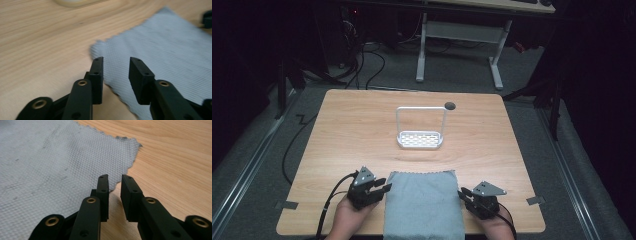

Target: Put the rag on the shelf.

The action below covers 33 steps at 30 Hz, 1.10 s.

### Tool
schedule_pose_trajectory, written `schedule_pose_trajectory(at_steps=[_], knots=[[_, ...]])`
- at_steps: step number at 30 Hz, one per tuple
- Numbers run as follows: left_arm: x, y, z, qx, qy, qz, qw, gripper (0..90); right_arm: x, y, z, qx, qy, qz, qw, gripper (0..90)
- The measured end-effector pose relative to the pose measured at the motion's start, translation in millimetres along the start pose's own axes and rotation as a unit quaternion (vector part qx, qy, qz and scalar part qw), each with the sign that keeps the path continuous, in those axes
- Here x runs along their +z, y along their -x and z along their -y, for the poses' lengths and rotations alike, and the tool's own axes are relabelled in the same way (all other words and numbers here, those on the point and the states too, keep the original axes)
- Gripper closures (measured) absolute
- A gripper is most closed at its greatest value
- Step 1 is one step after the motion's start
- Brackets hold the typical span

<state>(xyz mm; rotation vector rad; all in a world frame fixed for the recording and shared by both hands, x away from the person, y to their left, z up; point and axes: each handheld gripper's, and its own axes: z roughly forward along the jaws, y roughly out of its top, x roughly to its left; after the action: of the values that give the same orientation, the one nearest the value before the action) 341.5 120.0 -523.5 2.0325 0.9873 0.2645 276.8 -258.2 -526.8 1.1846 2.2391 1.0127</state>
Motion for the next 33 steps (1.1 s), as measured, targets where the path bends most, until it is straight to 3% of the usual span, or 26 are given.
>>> schedule_pose_trajectory(at_steps=[5,8,13,16,19,21,24,25,26,27,28,31,33], knots=[[24.0,-3.5,-9.1,-0.007,-0.013,-0.02,0.9997,61.7,-2.1,5.8,0.9,0.02,0.012,0.012,0.9997,74.8],[27.8,-1.7,-11.6,-0.011,-0.012,-0.027,0.9995,68.9,-4.2,8.3,1.9,0.029,0.015,0.013,0.9994,74.1],[28.4,1.8,-7.6,-0.005,-0.005,-0.019,0.9998,84.6,-4.0,8.4,1.7,0.028,0.019,0.011,0.9994,70.5],[28.4,0.7,-7.3,-0.011,-0.005,-0.01,0.9999,88.5,-0.5,6.2,-2.3,0.036,0.024,0.002,0.9991,66.8],[28.6,0.4,-7.3,-0.012,-0.005,-0.008,0.9999,88.9,11.0,8.1,-16.0,0.049,0.026,0.004,0.9985,63.5],[28.6,0.5,-7.4,-0.01,-0.005,-0.006,0.9999,88.9,22.1,10.9,-27.5,0.04,0.017,0.015,0.9989,63.0],[28.6,0.3,-7.4,-0.011,-0.005,-0.005,0.9999,88.8,36.2,17.0,-37.6,0.053,0.01,0.015,0.9984,62.5],[28.6,0.2,-7.4,-0.01,-0.006,-0.004,0.9999,88.8,50.8,21.2,-45.3,0.07,-0.017,0.011,0.9973,63.1],[28.6,0.2,-7.4,-0.01,-0.006,-0.004,0.9999,88.8,50.8,21.2,-45.3,0.07,-0.017,0.011,0.9973,63.1],[28.6,0.1,-7.4,-0.011,-0.005,-0.003,0.9999,88.8,59.5,18.1,-49.0,0.046,-0.028,0.023,0.9983,66.0],[28.6,0.0,-7.4,-0.011,-0.005,-0.002,0.9999,88.8,59.8,16.6,-49.7,0.045,-0.03,0.026,0.9982,68.2],[28.4,0.4,-7.3,-0.006,-0.006,0.0,1.0,89.0,58.9,9.2,-48.5,0.02,-0.028,0.023,0.9991,87.4],[28.2,0.3,-7.3,-0.006,-0.006,0.002,1.0,89.3,58.6,6.0,-46.9,0.015,-0.022,0.02,0.9995,89.2]])
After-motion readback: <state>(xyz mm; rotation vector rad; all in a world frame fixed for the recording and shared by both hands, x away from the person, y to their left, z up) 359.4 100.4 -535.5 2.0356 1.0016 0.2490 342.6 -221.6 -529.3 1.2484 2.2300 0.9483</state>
